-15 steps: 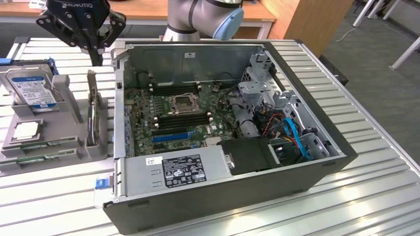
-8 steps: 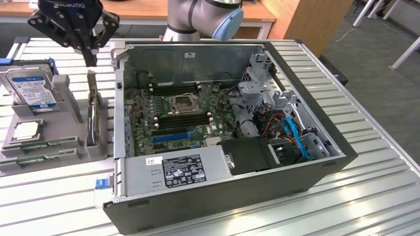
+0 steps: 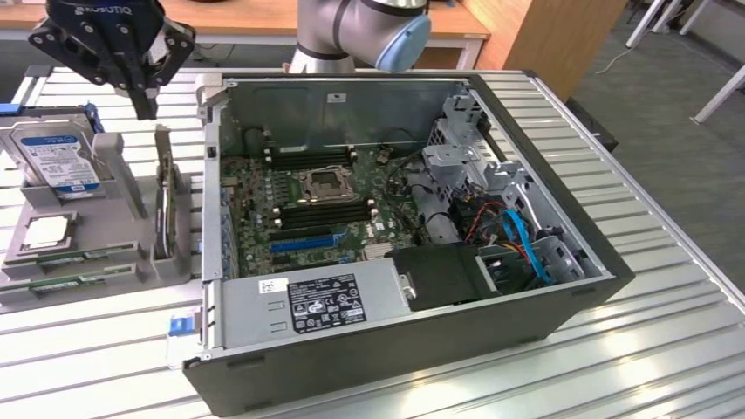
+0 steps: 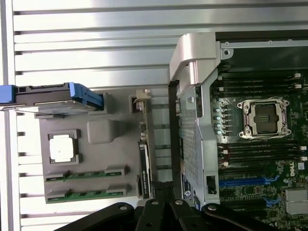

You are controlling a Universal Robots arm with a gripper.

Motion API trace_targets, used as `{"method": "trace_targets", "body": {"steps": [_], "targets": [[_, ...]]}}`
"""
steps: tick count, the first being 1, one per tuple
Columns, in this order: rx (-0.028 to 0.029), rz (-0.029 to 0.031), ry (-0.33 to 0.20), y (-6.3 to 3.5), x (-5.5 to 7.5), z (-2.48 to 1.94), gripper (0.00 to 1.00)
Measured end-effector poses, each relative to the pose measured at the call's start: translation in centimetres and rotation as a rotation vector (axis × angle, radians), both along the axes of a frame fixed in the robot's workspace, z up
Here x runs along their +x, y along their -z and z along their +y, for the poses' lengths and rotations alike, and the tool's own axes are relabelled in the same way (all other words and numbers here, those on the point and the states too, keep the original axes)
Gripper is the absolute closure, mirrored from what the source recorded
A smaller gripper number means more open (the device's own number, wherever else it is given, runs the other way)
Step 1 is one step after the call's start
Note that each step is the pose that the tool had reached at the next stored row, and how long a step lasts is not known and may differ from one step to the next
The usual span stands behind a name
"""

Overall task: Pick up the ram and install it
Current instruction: 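Reach for the ram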

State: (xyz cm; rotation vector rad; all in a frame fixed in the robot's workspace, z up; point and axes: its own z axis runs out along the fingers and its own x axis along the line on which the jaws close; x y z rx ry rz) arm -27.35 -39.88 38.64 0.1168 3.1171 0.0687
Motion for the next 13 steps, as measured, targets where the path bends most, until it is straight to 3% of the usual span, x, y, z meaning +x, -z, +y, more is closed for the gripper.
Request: {"method": "trace_targets", "body": {"steps": [13], "targets": [[0.0000, 0.0012, 0.000, 0.17, -2.7, 0.00, 0.90]]}}
